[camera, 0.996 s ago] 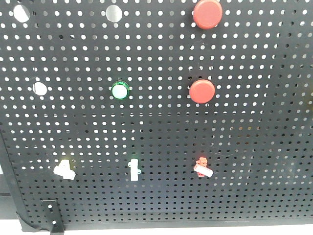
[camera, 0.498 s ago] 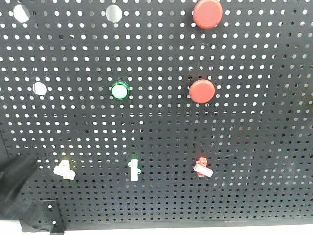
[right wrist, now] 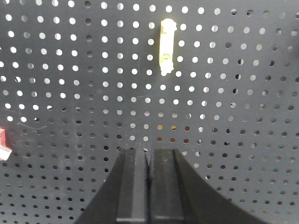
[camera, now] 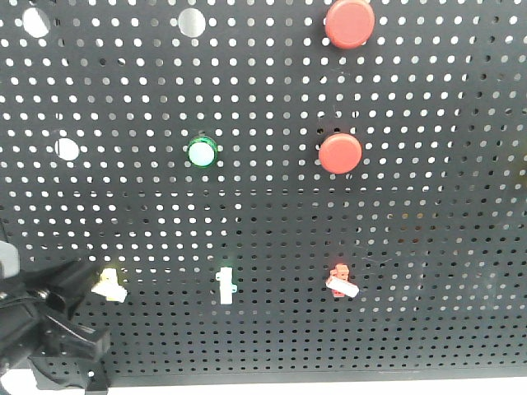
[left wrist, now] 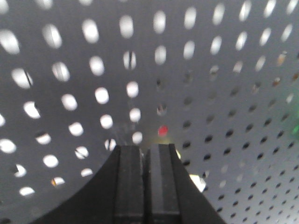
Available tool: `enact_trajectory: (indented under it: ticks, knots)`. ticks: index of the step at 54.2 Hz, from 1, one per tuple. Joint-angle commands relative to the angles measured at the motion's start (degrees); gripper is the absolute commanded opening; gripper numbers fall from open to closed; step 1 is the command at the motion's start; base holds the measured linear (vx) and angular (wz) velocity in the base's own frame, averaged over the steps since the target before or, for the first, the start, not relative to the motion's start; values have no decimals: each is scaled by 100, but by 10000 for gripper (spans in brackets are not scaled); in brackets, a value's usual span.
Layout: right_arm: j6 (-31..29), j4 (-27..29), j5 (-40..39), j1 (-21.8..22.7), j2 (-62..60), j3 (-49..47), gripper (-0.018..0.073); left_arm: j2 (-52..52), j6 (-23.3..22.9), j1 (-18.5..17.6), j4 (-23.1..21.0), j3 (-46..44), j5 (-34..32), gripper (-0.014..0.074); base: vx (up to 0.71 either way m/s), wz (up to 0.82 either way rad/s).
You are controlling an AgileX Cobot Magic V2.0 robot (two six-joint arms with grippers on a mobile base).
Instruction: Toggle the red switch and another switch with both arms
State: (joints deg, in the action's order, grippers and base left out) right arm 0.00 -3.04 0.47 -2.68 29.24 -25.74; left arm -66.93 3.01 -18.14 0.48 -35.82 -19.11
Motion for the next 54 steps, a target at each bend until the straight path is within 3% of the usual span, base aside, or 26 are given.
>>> enact_trajectory:
  ticks: [1, 17, 36, 44, 54]
  knots:
    - [-40, -9, -510, 23, 51, -175, -6, 55, -50, -38, -15, -198, -357, 2, 0, 0]
    - [-40, -9, -505, 23, 51, -175, -6, 55, -50, -38, -48, -144, 309, 2, 0, 0]
    - [127, 5, -506, -10, 51, -175, -6, 803, -62, -38, -48, 743, -431, 2, 0, 0]
    - [140, 5, -660, -355, 219, -175, -6, 1349, -62, -38, -48, 996, -429, 2, 0, 0]
    - [130, -16, -1407, -1195, 969, -175, -6, 1626, -62, -38, -48, 1061, -397, 2, 0, 0]
